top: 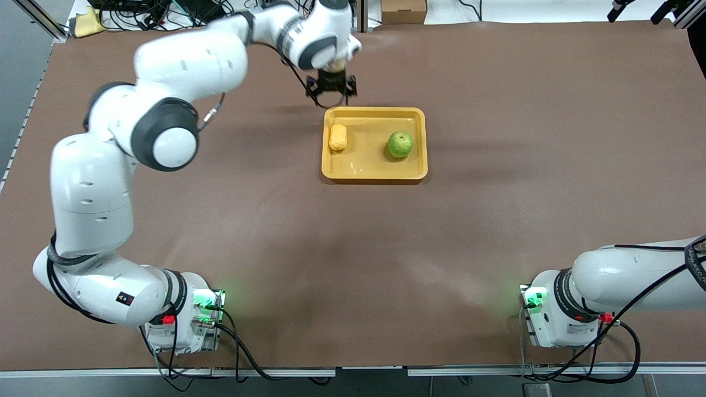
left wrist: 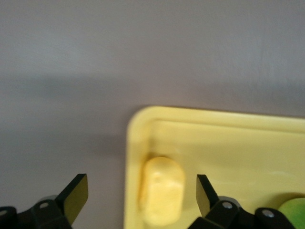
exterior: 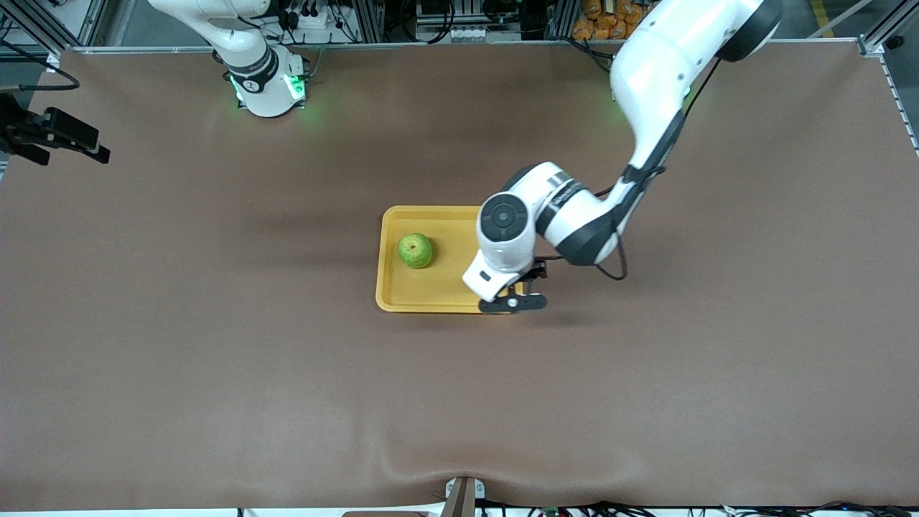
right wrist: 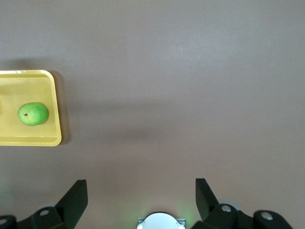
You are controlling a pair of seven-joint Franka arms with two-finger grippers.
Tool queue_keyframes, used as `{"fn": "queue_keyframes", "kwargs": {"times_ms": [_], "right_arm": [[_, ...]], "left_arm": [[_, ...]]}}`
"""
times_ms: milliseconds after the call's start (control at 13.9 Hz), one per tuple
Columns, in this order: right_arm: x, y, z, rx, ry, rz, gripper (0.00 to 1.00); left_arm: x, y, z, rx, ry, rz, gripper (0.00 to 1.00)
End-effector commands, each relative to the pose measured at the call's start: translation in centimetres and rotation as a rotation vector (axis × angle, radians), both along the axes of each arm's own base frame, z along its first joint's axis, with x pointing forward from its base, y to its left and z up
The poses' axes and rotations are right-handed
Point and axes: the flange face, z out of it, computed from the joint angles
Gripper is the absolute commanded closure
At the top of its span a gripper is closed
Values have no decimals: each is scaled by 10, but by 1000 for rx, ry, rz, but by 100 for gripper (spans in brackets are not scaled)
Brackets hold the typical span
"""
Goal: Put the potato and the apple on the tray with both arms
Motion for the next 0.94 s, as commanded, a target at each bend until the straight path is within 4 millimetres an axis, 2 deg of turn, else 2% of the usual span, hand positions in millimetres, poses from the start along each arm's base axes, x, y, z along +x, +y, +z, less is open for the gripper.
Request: {"fn": "queue_keyframes", "kwargs": {"times_ms": [0, 216, 432, 504, 648, 720, 864], "right_arm": [[0, -10, 2, -19, 11, -36, 0], [-1, -11, 7, -24, -1, -46, 0], [-1, -2, 9, -81, 2, -61, 0], [-1, -1, 9, -90, 0, -66, 0], [1, -11, 15, -71, -14, -94, 0], [4, -13, 10, -52, -5, -104, 0], [8, -5, 8, -56, -6, -105, 0]], "left_arm": [[7, 44, 80, 9, -19, 41, 0], [17, 101, 146, 3, -32, 89, 0], [19, 155, 195, 29, -42, 129, 0], [15, 167, 211, 42, -41, 146, 0], [12, 198, 232, 63, -28, 142, 0], [8, 204, 244, 65, -30, 123, 0], [7, 229, 262, 67, -36, 116, 0]]}}
